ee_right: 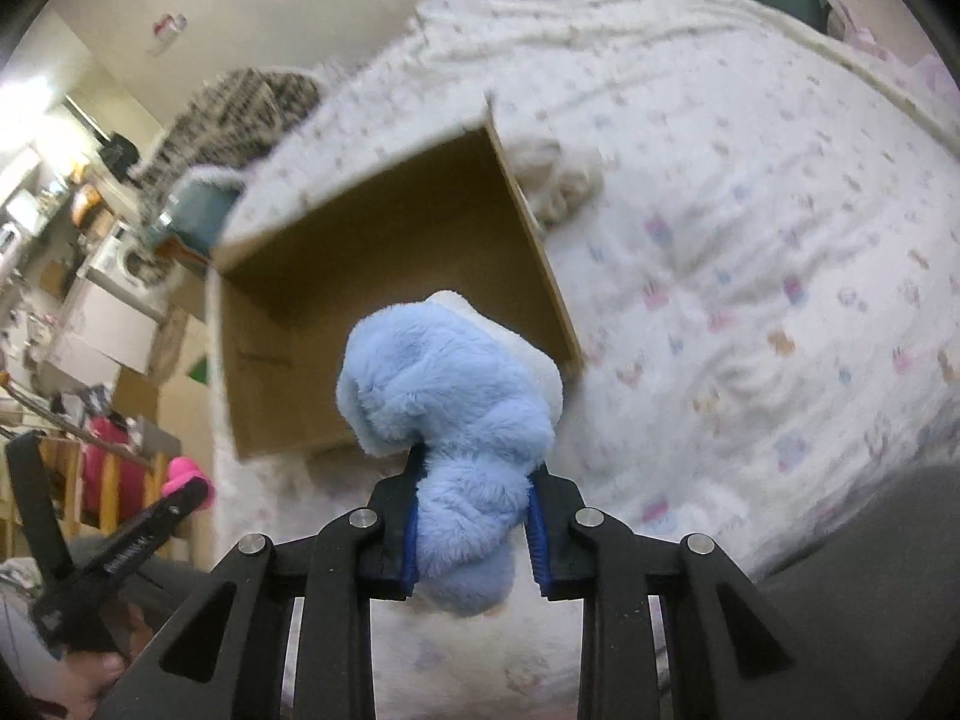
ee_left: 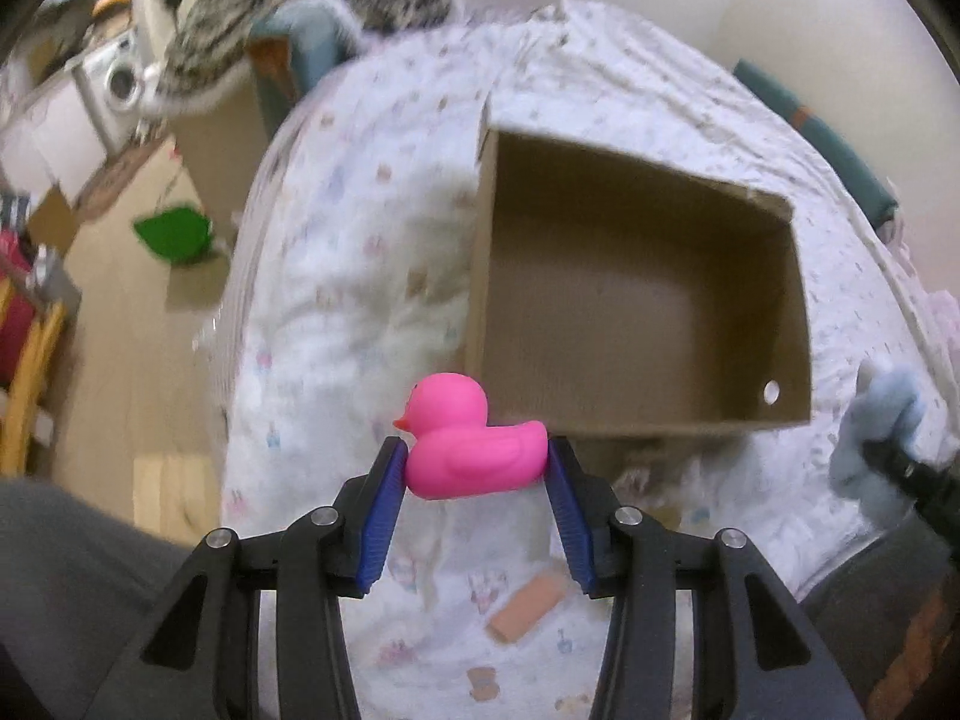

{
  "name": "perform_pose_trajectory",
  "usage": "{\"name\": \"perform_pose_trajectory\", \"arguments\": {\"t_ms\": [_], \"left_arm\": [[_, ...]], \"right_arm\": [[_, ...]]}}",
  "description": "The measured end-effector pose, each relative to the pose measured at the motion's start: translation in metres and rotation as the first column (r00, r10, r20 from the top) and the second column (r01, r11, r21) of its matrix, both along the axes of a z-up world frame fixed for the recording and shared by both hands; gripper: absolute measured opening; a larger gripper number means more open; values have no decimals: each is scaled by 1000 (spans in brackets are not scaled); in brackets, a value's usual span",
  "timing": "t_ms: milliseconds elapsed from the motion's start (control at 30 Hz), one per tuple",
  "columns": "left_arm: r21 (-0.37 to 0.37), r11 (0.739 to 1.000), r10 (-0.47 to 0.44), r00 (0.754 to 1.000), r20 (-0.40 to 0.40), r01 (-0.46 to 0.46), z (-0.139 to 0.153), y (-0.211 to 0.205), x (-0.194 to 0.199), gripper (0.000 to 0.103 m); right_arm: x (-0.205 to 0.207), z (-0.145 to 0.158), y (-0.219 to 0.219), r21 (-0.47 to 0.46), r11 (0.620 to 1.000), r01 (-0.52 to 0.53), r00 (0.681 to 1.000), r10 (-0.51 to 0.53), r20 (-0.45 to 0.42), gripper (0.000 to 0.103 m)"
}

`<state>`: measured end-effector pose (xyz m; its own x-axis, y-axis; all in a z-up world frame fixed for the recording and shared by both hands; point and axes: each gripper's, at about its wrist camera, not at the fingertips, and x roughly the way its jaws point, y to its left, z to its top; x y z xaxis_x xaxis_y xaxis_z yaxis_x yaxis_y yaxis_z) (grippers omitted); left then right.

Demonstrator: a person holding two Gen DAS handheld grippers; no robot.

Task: Organize soft objects
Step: 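Carry the duck and blue scrunchie into the box and open both tools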

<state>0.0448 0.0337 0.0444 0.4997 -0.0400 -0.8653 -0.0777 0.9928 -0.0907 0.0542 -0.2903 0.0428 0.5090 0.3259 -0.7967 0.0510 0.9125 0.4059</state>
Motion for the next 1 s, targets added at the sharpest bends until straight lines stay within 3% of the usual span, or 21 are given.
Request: {"name": "perform_pose_trajectory", "arguments": {"t_ms": [167, 433, 667, 1000], "left_arm": [[35, 999, -41, 999, 28, 40, 17, -7, 27, 43], [55, 995, -80, 996, 31, 78, 21, -22, 69, 43], [77, 991, -111, 994, -2, 111, 3, -41, 102, 43], [87, 986, -134, 987, -85, 142, -45, -59, 133, 43]], "right_arm": [[24, 22, 10, 25, 1000, -3, 998, 1, 66, 29], [73, 14, 26, 8, 1000, -24, 999, 23, 42, 29], [107, -21, 38, -21, 999, -50, 998, 49, -36, 29], [128, -82, 48, -23, 997, -77, 982, 72, -176, 29]]}}
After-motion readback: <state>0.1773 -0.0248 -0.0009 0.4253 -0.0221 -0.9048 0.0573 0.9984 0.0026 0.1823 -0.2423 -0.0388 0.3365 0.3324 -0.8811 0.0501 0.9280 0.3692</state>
